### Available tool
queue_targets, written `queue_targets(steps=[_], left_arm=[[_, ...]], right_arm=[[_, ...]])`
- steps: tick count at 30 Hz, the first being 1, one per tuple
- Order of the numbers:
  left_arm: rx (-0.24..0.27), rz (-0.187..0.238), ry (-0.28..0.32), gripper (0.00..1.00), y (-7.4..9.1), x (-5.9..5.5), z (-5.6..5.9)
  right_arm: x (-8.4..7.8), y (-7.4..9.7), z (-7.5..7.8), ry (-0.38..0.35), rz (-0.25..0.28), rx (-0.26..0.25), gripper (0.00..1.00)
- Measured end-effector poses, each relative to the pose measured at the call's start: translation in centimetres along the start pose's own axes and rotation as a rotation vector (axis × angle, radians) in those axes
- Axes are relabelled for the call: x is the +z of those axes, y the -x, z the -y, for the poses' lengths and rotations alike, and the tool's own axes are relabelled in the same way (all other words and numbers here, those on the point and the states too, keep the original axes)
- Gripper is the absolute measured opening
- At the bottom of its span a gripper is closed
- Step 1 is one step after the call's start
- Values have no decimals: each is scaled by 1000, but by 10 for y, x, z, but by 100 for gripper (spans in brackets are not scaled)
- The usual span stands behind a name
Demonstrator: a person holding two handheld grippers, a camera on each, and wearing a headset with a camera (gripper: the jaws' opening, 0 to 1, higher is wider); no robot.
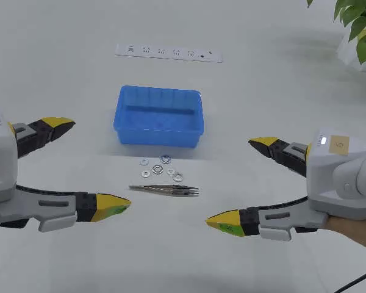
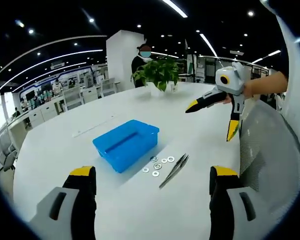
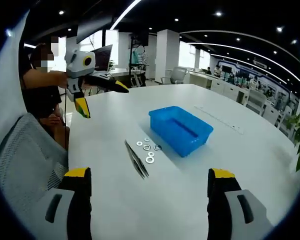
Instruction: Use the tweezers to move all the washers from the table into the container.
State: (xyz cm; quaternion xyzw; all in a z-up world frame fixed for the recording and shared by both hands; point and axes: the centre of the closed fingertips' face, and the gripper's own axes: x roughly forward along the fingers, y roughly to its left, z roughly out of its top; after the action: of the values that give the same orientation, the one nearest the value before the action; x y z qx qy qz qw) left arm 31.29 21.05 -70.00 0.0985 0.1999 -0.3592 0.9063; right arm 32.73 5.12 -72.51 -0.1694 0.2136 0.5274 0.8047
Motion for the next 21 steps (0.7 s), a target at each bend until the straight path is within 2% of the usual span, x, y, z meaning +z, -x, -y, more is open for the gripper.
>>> queue_targets(steps=[3, 6, 11, 21], left_arm=[[1, 2, -1, 100, 0, 0, 0], [19, 24, -4, 100, 0, 2, -3], [13, 5, -3, 100, 1, -4, -2], [4, 2, -4, 100, 1, -5, 1]], right_arm=[[0, 1, 1, 3, -1, -4, 95], [-2, 1, 2, 0, -5, -9, 95], [-2, 3, 1, -1, -6, -11, 95], [-2, 1, -1, 6, -12, -1, 95]])
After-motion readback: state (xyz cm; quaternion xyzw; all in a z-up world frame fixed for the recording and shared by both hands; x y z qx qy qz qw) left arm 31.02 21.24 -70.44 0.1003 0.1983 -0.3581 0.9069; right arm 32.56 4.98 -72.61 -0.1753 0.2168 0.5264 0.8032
